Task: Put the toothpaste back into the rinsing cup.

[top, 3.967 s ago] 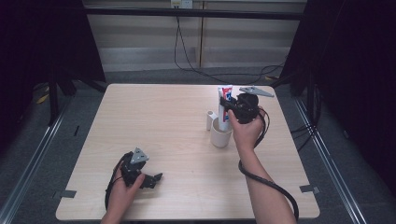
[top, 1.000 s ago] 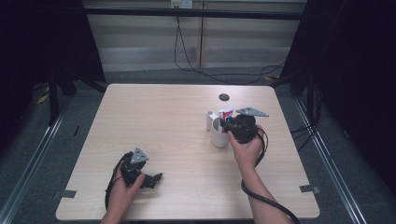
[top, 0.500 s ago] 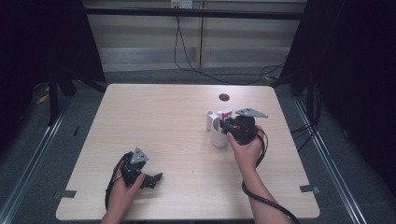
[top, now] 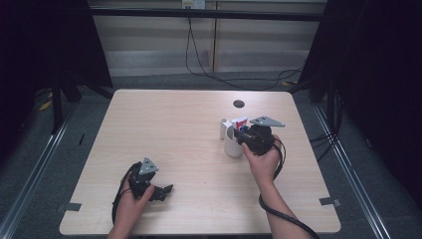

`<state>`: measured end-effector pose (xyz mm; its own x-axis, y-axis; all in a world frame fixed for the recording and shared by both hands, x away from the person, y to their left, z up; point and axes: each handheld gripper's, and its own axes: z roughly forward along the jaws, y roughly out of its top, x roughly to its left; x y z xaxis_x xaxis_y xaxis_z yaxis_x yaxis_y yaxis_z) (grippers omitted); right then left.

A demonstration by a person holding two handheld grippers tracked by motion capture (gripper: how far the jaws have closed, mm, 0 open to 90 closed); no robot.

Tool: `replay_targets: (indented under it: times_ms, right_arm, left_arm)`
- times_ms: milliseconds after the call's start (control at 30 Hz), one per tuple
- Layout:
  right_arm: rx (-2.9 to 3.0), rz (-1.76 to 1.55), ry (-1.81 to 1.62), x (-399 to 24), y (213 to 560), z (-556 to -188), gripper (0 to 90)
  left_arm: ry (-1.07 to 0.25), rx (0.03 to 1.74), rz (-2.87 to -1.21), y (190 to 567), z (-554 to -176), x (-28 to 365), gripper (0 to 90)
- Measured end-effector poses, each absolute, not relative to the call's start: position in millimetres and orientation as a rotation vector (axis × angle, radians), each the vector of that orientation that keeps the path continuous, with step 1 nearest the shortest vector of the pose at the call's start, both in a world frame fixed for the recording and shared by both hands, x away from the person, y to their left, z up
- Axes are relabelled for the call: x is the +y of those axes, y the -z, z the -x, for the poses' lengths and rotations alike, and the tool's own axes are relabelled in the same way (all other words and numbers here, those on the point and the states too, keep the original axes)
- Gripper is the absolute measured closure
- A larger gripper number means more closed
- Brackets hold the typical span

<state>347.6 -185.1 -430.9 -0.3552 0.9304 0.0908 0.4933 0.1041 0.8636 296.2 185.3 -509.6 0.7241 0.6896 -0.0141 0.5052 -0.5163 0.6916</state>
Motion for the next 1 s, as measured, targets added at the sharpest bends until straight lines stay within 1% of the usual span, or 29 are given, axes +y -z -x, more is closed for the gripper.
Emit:
replay_targets:
  times_ms: [433, 1000]
  right_arm:
    - [1.891, -1.392, -1.201, -186.8, 430.9, -347.8, 55.8]
    - [1.903, -1.395, -1.224, -193.3, 430.4, -349.1, 45.4]
  left_arm:
    - [-0.343, 0.900, -2.231, 509.6, -296.2, 185.3, 0.0]
    - [-0.344, 0.900, -2.230, 509.7, -296.2, 185.2, 0.0]
